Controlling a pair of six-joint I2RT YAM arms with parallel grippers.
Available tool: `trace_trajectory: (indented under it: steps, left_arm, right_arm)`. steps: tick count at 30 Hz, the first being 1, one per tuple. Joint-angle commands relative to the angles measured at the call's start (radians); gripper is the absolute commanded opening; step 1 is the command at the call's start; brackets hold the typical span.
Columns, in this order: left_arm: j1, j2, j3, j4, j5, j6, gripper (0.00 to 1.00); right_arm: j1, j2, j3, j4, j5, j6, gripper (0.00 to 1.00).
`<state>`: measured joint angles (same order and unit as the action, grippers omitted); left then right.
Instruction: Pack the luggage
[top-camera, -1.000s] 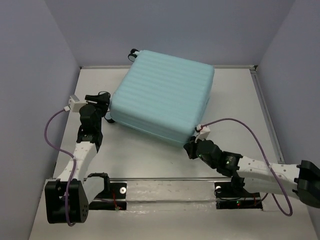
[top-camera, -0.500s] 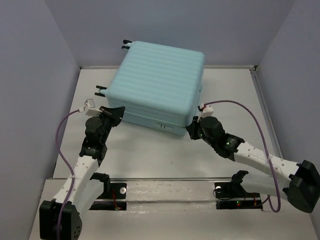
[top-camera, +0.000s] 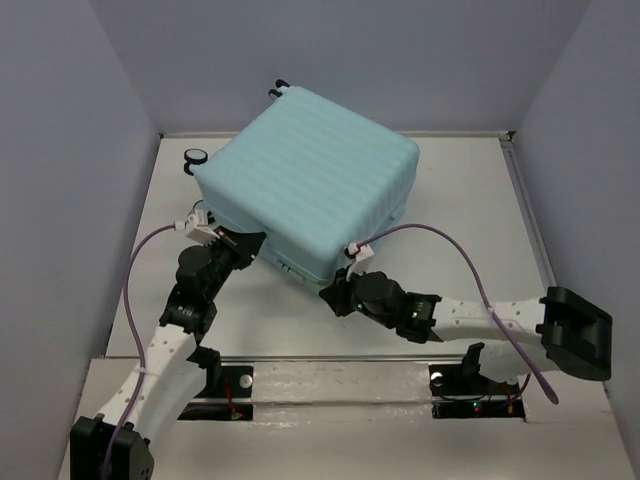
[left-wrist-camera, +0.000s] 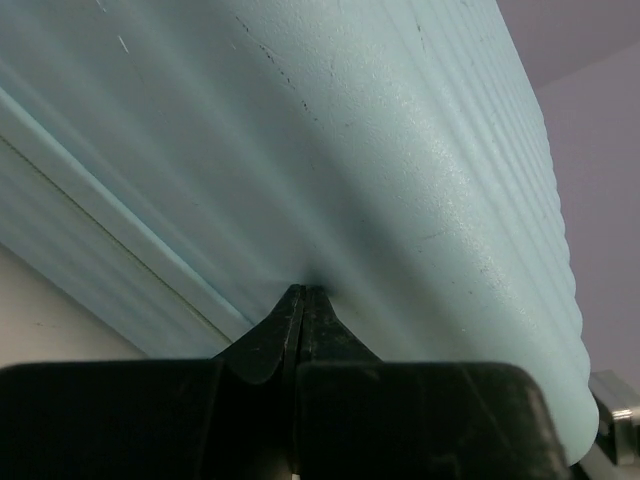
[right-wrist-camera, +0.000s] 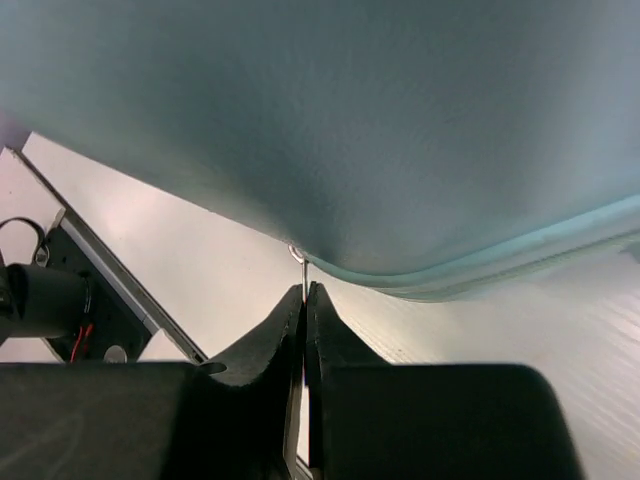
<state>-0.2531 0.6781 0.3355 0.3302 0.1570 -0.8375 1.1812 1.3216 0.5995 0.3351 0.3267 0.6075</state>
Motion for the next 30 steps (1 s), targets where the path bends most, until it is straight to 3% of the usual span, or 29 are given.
trace_trajectory:
  steps: [1,8,12,13,17,19,23,25,26,27,28,30]
  left_arm:
    - [-0.035,0.026,0.020,0.049,0.044,0.040,0.06]
    - [-0.195,0.129,0.046,0.104,0.001,0.040,0.06]
    - [-0.242,0.195,0.074,0.161,-0.002,0.025,0.06]
    - [-0.268,0.219,0.085,0.165,-0.005,0.031,0.06]
    - [-0.293,0.232,0.149,0.118,-0.016,0.072,0.06]
    - [-0.293,0.219,0.172,0.058,-0.033,0.092,0.06]
    - [-0.287,0.172,0.261,-0.064,-0.085,0.150,0.06]
    - [-0.269,0.160,0.319,-0.160,-0.128,0.175,0.19]
    - [-0.224,0.159,0.394,-0.196,-0.135,0.185,0.40]
    - [-0.191,0.164,0.436,-0.229,-0.134,0.198,0.53]
    - [-0.146,0.190,0.482,-0.294,-0.093,0.212,0.77]
    - [-0.031,0.236,0.610,-0.348,0.002,0.221,0.91]
  right_arm:
    - [-0.022,-0.136,0.062,-0.106,0.098,-0.018,0.07]
    - [0.001,-0.213,0.019,-0.159,0.075,0.029,0.07]
    - [0.099,-0.044,0.129,-0.120,0.083,0.017,0.07]
    - [0.113,0.072,0.235,-0.113,0.093,0.003,0.07]
    - [0.155,0.331,0.493,-0.111,0.372,-0.015,0.07]
    - [0.143,0.373,0.520,-0.102,0.445,-0.011,0.07]
    - [0.133,0.288,0.377,0.002,0.456,0.011,0.07]
    - [0.133,0.248,0.324,0.001,0.453,0.024,0.07]
    - [0.133,0.226,0.298,0.001,0.436,0.043,0.07]
    - [0.124,0.206,0.272,-0.001,0.428,0.052,0.07]
    - [0.124,0.171,0.231,-0.001,0.414,0.064,0.07]
    - [0.115,0.145,0.201,-0.001,0.381,0.069,0.07]
